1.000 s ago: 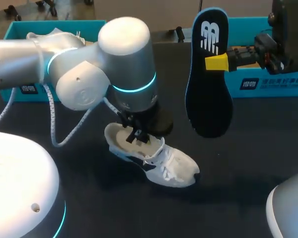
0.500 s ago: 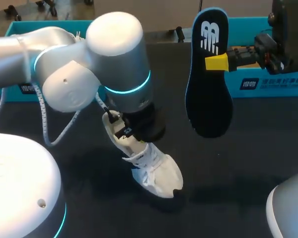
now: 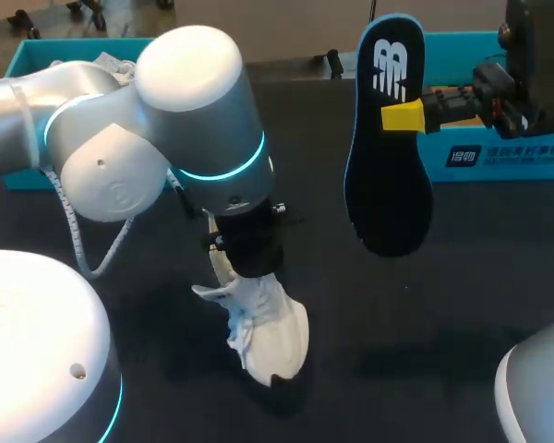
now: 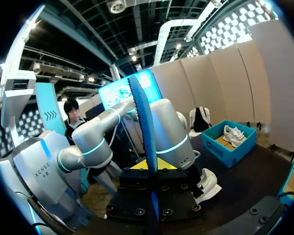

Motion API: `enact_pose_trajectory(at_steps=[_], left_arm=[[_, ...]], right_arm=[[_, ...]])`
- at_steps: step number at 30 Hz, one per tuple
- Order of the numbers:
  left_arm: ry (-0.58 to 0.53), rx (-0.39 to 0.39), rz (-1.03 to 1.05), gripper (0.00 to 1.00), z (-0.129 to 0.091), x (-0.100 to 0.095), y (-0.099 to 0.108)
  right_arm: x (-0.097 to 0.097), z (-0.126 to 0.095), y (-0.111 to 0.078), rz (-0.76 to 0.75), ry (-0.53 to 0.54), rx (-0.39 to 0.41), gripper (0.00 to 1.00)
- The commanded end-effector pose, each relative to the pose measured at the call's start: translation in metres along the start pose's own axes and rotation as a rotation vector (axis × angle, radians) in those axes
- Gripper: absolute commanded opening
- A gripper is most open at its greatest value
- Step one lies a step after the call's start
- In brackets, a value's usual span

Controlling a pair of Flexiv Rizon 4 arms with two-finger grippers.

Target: Take the shoe out of the shoebox, open the shoe tongue, remove and reinsert the insole, then place the shoe into the shoebox

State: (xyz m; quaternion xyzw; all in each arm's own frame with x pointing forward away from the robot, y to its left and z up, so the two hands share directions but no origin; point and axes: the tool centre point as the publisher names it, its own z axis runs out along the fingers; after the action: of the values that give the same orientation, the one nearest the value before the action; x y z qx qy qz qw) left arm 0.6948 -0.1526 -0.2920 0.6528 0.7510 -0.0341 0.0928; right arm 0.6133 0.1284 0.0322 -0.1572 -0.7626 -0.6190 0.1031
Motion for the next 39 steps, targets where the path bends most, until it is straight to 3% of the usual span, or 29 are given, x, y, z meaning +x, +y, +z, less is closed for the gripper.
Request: enact_pose_trajectory(at_steps=[1, 6, 22, 39], left_arm=[[-0.007, 0.002, 0.082, 0.00, 0.005, 0.004, -0.004], [-0.035, 0.044, 0.191, 0.00, 0.013, 0.001, -0.016], [0.029, 0.106, 0.152, 0.00, 0.047, -0.013, -0.034], [0.078, 0.136, 0.136, 0.00, 0.088, -0.019, -0.033]], right_arm=[[-0.002, 0.003, 0.001, 0.002, 0.001, 0.004, 0.00], [-0.002, 0.003, 0.001, 0.002, 0.001, 0.004, 0.00], [-0.002, 0.003, 0.001, 0.002, 0.001, 0.004, 0.00], [-0.002, 0.003, 0.001, 0.002, 0.001, 0.004, 0.00]])
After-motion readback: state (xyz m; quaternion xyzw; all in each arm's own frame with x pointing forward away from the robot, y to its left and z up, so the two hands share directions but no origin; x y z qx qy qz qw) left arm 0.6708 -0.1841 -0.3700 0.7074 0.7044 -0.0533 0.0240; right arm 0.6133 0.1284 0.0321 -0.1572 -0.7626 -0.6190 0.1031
